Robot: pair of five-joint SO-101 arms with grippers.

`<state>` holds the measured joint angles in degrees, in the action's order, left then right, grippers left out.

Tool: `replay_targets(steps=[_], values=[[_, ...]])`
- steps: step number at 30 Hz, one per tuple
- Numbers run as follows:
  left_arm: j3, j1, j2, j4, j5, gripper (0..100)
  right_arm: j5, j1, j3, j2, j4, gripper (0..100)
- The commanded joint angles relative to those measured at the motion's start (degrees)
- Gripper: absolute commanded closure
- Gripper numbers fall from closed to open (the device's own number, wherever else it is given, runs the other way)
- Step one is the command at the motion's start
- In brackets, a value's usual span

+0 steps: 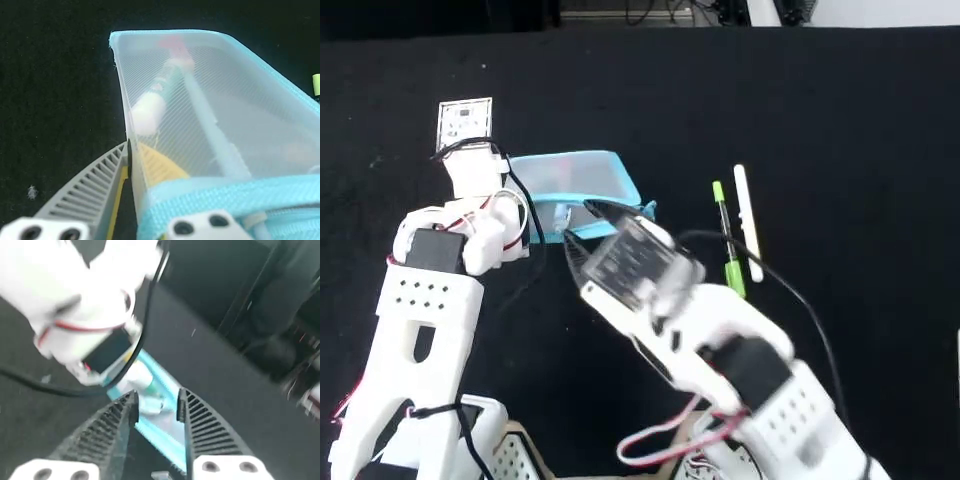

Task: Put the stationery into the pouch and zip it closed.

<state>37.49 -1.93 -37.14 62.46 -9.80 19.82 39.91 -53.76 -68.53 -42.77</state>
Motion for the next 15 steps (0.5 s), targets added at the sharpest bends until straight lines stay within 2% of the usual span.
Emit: replay_targets(steps=[1, 10, 15], values=[[1.80, 0.84, 0.26, 0.09, -1.23, 97, -0.53, -0.53, -2.15, -5.05, 1.05, 88.2], [1.80, 0.57, 0.26, 0.35, -1.23, 97, -0.70, 3.43, -13.41, -5.05, 14.51, 88.2], [1.80, 0.40, 0.26, 0.35, -1.23, 97, -2.81, 4.31, -15.25, -5.05, 17.58, 87.9]])
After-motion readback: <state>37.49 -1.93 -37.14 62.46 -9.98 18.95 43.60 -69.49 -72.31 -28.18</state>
